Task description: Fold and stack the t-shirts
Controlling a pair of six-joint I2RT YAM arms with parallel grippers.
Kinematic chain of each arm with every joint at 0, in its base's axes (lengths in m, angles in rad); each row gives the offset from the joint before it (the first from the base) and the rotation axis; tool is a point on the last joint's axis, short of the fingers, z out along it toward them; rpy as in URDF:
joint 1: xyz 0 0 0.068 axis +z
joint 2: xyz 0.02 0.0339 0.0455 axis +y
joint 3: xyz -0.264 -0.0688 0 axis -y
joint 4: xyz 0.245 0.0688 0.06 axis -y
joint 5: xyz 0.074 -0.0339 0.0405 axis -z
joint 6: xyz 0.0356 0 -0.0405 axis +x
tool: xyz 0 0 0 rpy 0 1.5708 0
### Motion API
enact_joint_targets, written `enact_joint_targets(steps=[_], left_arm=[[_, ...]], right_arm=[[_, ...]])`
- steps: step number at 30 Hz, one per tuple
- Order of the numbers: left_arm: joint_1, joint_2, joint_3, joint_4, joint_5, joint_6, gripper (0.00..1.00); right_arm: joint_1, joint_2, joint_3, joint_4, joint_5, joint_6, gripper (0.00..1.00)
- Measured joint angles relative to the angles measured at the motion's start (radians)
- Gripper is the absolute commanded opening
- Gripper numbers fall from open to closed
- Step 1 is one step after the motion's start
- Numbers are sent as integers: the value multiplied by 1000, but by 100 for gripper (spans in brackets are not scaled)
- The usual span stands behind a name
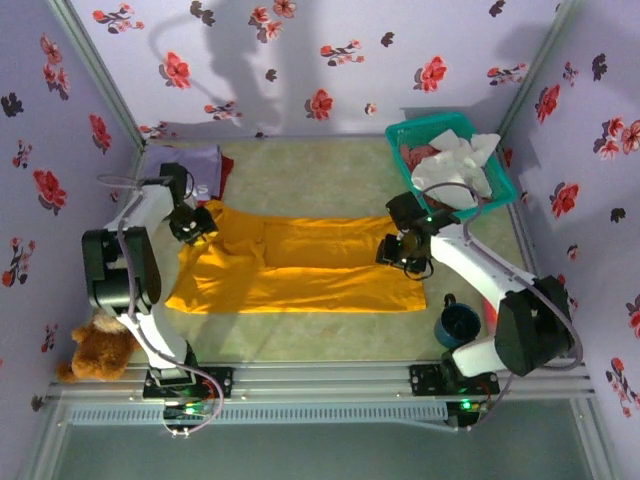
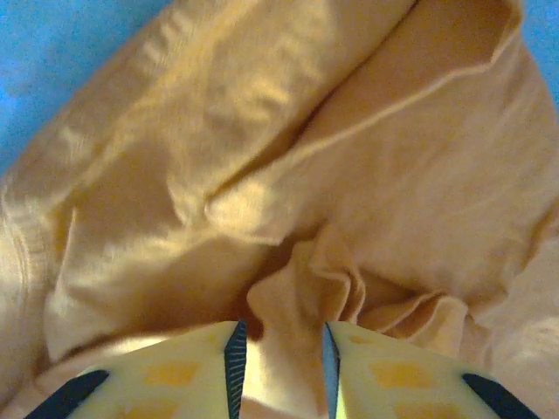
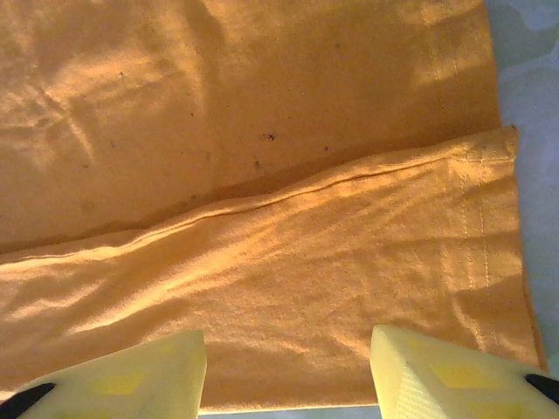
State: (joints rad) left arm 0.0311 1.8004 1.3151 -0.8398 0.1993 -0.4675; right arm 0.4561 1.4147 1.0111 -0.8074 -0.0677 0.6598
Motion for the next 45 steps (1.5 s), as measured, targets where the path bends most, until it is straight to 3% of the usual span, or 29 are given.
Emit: enact_joint_targets(steps=[11, 24, 29, 36, 45], left_arm=[[0, 105, 125, -14, -43, 105, 40], [-11, 145, 111, -18, -16, 120, 37], [-47, 144, 106, -25, -24, 119, 36], [-127, 108, 93, -62, -125, 119, 39], [-151, 103, 93, -92, -166, 114, 41]], right_arm=[[-7, 27, 25, -11, 0, -8, 54], [-7, 40, 48, -14, -8, -14, 54], [-7, 40, 48, -14, -9, -14, 54], [-7, 40, 48, -14, -12, -14, 54], [-7, 40, 48, -14, -12, -14, 54]])
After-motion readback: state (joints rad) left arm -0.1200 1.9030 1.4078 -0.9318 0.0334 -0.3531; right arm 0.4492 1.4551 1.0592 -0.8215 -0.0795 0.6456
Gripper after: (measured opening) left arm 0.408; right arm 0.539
